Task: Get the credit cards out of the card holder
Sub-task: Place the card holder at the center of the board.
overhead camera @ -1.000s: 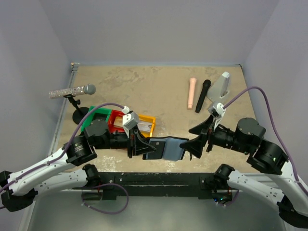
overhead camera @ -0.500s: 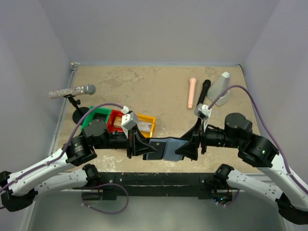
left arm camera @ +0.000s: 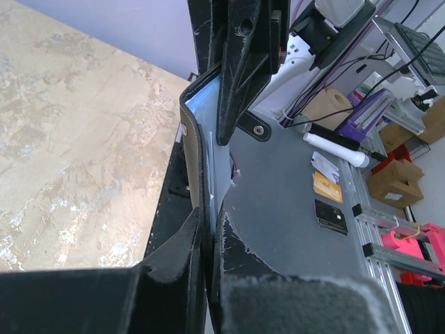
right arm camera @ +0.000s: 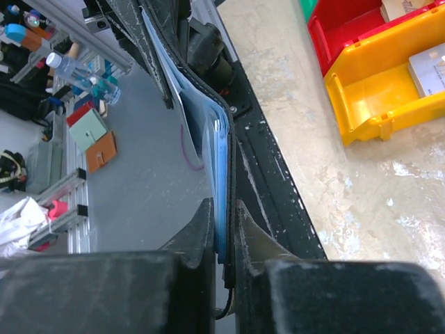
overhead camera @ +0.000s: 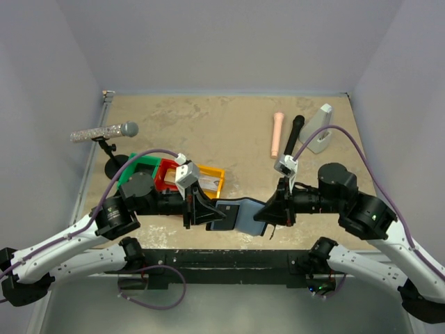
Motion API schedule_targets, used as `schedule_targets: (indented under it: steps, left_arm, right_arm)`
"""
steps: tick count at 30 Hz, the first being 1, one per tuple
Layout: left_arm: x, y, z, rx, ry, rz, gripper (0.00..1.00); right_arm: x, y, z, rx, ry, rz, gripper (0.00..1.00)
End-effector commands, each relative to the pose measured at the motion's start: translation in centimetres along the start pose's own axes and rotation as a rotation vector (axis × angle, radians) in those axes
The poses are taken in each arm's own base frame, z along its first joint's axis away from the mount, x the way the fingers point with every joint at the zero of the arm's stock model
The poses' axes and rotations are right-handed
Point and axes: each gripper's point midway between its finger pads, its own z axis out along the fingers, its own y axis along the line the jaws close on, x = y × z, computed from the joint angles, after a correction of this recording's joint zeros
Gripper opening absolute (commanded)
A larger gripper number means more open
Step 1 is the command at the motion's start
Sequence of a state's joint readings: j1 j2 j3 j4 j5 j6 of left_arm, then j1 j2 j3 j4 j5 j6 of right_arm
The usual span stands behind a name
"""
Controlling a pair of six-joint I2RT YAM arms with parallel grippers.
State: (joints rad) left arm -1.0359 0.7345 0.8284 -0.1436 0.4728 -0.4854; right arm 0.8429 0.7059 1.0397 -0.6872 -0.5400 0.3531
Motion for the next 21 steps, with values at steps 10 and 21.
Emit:
schedule_targets:
  steps: [10, 21]
  left_arm:
    - [-2.9, -1.6, -0.4, 0.049, -0.087, 0.072, 0.0]
    - [-2.9, -0.5, 0.4, 0.01, -0.093, 0.054, 0.0]
  right_arm:
    - [0.3, -0.2, 0.2, -0.003, 0.004, 0.009, 0.3]
    - [0.3, -1.3, 0.1, 0.061, -0.016, 0.033, 0.0]
